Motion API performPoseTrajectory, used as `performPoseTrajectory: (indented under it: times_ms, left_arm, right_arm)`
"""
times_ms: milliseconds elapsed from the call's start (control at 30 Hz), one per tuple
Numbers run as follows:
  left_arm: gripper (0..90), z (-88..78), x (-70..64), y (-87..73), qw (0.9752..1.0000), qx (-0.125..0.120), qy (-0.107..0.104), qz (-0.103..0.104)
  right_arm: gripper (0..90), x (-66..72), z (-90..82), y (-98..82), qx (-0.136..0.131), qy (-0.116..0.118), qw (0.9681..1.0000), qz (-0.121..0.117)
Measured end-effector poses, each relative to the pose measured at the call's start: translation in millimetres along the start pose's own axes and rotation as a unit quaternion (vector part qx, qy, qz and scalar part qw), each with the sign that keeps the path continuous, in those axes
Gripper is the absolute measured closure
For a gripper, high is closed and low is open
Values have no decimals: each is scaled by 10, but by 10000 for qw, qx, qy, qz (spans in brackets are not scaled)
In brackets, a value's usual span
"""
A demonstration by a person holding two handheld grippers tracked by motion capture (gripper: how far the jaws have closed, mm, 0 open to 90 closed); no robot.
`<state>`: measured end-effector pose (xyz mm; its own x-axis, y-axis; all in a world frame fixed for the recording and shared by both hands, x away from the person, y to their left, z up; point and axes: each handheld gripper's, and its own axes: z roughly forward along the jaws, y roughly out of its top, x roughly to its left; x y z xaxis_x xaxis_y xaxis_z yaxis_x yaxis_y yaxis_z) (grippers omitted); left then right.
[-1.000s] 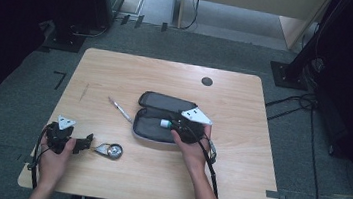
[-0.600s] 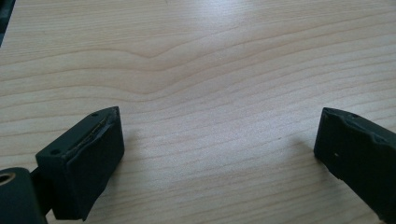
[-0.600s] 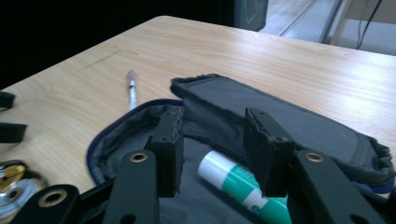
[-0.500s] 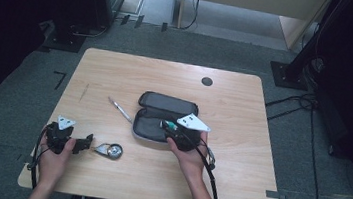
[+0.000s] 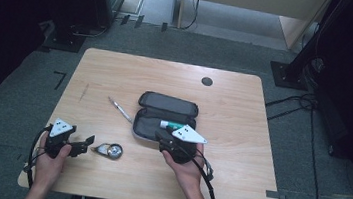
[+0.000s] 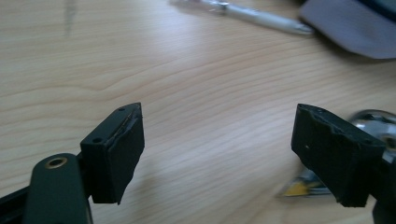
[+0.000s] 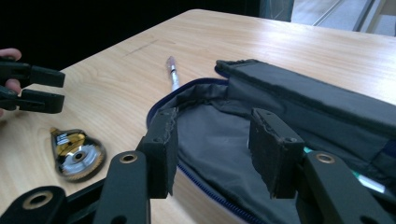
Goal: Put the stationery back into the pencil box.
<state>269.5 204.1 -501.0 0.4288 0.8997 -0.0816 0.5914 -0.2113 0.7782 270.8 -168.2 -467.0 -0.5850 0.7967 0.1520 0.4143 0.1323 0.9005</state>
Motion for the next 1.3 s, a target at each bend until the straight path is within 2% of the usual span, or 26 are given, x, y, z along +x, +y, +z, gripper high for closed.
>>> performPoseTrajectory:
  times_ms: [67, 167, 267, 400, 700, 867, 967, 1133, 1300]
  left_arm:
    - [157, -9, -55, 8, 9994, -33, -326, 134]
    - [142, 9, -127, 9, 9960, 6, -858, 248]
    - [142, 27, -202, -1, 9922, 44, -1163, 447]
    - [142, 45, -279, -16, 9883, 139, -1348, 695]
    - [146, 136, -427, -46, 9829, 475, -1449, 1031]
    - [162, 180, -509, -66, 9805, 616, -1407, 1229]
    - [221, 186, -539, -71, 9803, 645, -1308, 1328]
    - [274, 195, -579, -74, 9791, 653, -1331, 1389]
    - [335, 216, -681, -66, 9767, 644, -1383, 1511]
  right_arm:
    - [512, 24, -13, -22, 23, 27, 10000, 10]
    - [504, 41, -25, -57, 29, 16, 10000, -6]
    - [501, 45, -44, -89, 42, 20, 10000, 14]
    - [495, 42, -84, -125, 50, -3, 10000, 23]
    - [488, 48, -144, -222, 122, -9, 9999, 10]
    - [487, 53, -166, -276, 172, -16, 9998, 54]
    - [486, 59, -178, -308, 189, 1, 9998, 36]
    - [486, 94, -181, -355, 265, 78, 9996, 28]
    - [485, 143, -167, -392, 330, 177, 9993, 11]
